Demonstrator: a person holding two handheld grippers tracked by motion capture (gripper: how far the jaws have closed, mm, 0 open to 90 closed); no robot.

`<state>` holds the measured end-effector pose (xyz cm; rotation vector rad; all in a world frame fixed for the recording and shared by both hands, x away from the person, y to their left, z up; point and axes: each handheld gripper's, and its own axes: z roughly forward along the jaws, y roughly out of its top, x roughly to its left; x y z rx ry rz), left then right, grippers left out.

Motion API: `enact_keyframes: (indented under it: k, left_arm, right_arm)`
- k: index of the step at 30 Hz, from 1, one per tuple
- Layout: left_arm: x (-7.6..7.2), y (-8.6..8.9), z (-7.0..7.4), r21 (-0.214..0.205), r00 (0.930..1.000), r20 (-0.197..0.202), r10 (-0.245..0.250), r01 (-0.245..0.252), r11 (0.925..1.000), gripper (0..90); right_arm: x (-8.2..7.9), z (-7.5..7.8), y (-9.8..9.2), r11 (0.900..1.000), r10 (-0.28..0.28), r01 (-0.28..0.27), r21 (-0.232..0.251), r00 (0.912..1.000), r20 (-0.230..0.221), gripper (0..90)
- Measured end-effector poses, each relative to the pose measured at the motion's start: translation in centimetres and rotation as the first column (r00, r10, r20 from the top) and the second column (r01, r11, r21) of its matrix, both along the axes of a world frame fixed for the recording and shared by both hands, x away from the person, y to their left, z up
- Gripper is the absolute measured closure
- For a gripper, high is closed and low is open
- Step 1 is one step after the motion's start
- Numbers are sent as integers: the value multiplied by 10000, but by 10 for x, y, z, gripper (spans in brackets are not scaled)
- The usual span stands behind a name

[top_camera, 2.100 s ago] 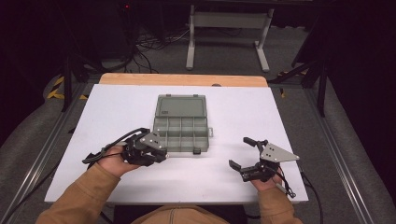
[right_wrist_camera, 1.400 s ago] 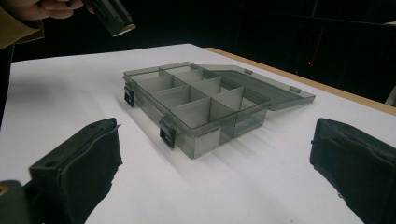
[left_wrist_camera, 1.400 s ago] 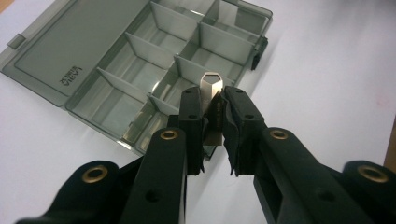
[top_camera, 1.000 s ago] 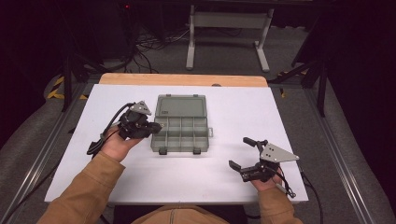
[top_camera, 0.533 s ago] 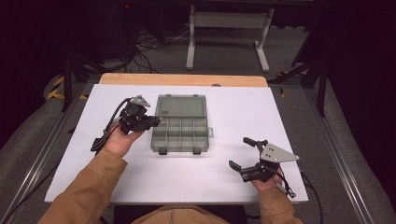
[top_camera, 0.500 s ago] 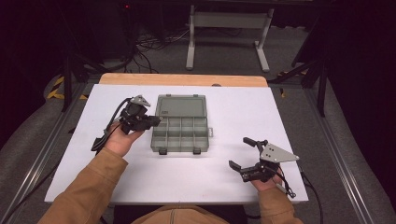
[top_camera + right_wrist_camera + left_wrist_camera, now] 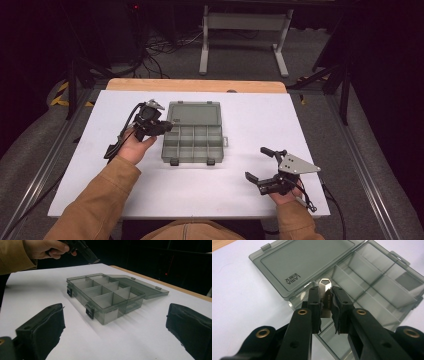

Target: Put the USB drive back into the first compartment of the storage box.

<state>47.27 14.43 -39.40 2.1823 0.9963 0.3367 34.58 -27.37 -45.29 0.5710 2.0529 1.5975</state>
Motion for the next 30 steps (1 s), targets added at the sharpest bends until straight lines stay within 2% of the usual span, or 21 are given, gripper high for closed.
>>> enact_keyframes:
  k: [4, 14, 18, 22, 28, 30]
  left_arm:
    - [3, -1, -2, 4, 9997, -64, 254, -254, 9997, 785]
    - [10, -3, -10, 8, 9992, -237, 313, -313, 9995, 785]
    - [14, -3, -14, -17, 9986, -449, 288, -289, 9996, 785]
    - [19, -1, -18, -228, 9963, -834, 228, -248, 9994, 785]
    - [22, -2, -23, -267, 9944, -1017, 282, -310, 9992, 785]
    - [23, -2, -25, -131, 9944, -1021, 266, -281, 9995, 785]
  right_arm:
    - [0, 0, 0, 10000, 3, -3, 1, 10000, 2, 23]
    - [0, 0, 0, 10000, 17, -17, 12, 10000, -5, 23]
    - [0, 0, 0, 10000, 11, -11, 10, 10000, -17, 23]
    - [0, 0, 0, 10000, 7, -7, -17, 10000, -17, 23]
    - [0, 0, -1, 10000, 27, -27, -7, 10000, -12, 23]
    - [0, 0, -1, 10000, 33, -33, -17, 10000, -7, 23]
